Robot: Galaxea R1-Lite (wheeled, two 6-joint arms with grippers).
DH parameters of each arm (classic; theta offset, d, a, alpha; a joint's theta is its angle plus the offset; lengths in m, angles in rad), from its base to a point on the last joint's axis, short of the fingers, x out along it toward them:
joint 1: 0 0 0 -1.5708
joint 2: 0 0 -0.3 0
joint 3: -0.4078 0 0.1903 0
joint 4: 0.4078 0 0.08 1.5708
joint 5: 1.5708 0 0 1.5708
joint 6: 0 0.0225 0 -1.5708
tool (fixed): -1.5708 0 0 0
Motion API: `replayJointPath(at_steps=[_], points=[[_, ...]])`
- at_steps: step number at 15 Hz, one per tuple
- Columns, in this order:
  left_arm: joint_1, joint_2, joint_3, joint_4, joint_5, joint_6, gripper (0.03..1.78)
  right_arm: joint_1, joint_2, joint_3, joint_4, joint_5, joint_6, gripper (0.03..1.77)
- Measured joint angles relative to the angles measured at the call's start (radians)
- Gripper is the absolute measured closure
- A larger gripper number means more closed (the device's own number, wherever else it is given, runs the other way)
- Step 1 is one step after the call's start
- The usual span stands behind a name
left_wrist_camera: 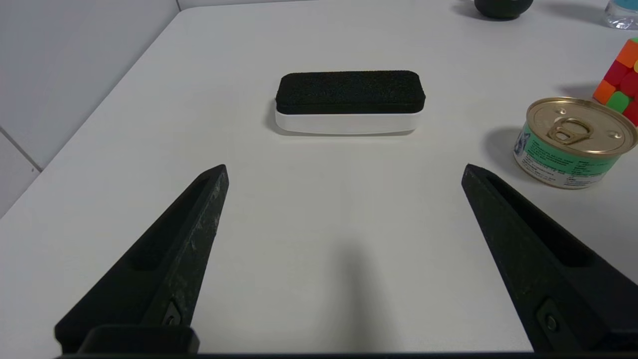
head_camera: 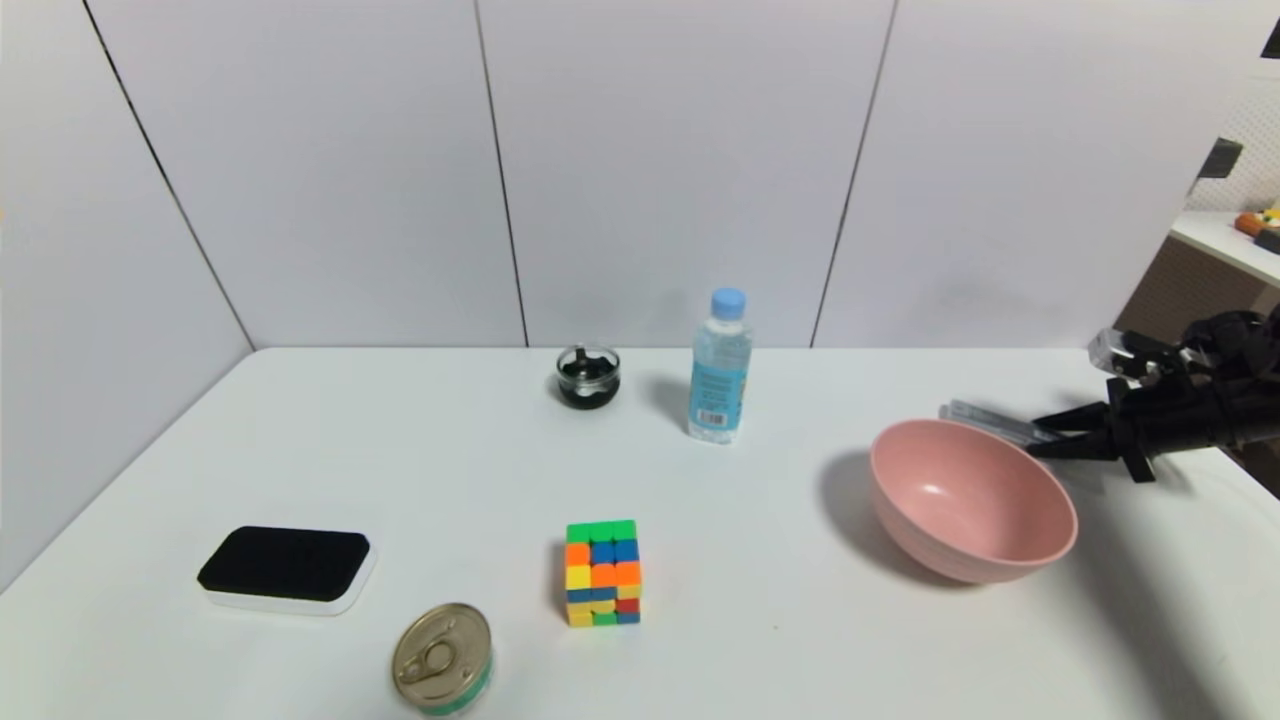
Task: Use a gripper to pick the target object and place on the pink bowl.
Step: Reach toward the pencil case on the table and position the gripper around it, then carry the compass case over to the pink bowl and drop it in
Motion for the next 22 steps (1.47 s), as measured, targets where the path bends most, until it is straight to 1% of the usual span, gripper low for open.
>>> replayJointPath(at_steps=[7, 9, 11, 14, 18, 20, 22], points=[[0.0, 0.0, 0.0, 0.0, 0.0, 0.0, 0.12, 0.004, -0.015, -0.004, 0.005, 0.003, 0.01, 1.24], [0.0, 0.0, 0.0, 0.0, 0.0, -0.001, 0.12, 0.004, -0.03, -0.027, 0.044, 0.005, 0.018, 1.24], [0.0, 0.0, 0.0, 0.0, 0.0, -0.001, 0.12, 0.003, -0.042, -0.058, 0.082, 0.011, 0.029, 1.24], [0.0, 0.0, 0.0, 0.0, 0.0, -0.001, 0.12, 0.002, -0.069, -0.082, 0.086, 0.018, 0.068, 1.24], [0.0, 0.0, 0.0, 0.0, 0.0, 0.0, 0.12, 0.002, -0.143, -0.112, 0.098, 0.043, 0.166, 1.24], [0.0, 0.0, 0.0, 0.0, 0.0, 0.0, 0.12, 0.006, -0.193, -0.131, 0.159, 0.074, 0.176, 1.24], [0.0, 0.0, 0.0, 0.0, 0.0, 0.0, 0.12, 0.022, -0.246, -0.127, 0.221, 0.091, 0.175, 1.24]])
